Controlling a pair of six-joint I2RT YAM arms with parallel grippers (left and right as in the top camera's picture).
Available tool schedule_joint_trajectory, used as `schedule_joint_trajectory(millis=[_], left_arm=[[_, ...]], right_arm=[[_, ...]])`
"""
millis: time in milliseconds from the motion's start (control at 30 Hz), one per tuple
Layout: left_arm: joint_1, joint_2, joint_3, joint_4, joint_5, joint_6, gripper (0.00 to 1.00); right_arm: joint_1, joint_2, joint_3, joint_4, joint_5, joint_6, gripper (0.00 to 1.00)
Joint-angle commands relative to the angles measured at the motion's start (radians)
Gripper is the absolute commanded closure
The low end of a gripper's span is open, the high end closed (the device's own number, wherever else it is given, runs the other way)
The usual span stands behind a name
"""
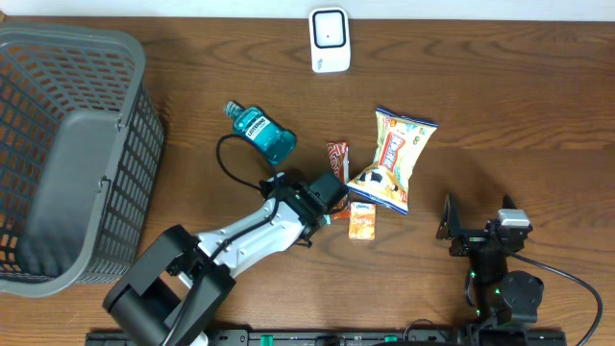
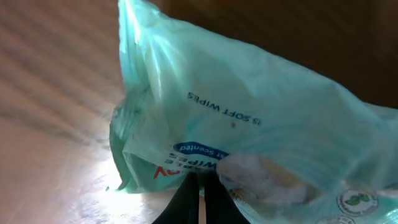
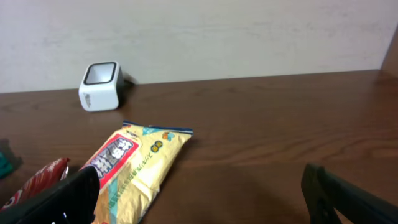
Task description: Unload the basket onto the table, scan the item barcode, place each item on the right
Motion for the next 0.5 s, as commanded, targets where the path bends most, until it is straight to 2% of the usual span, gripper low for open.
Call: schedule_joint_trajectory(millis=[0, 167, 300, 433, 467], left_arm=[[0.004, 0.058, -0.017, 0.003, 0.026, -0.009, 0.93], [0.002, -0.039, -0.016, -0.008, 0.011, 0.037, 0.93], [-0.003, -0.193, -0.013, -0.008, -0.059, 0.1, 0.93], [-0.003, -0.374, 0.018, 0.027, -0.188, 0.259, 0.92], [-0.003, -0.412, 0.026, 0.054, -0.217, 0.309, 0.88]], right_arm=[[0.005, -0.001, -0.001, -0.004, 0.005, -0.012, 0.01], [0.005, -0.001, -0.001, -0.004, 0.005, -0.012, 0.01], [0.005, -0.001, -0.001, -0.004, 0.005, -0.012, 0.01], [0.005, -0.001, -0.001, -0.004, 0.005, -0.012, 0.01], [0.005, -0.001, -0.001, -0.004, 0.005, -0.012, 0.01]])
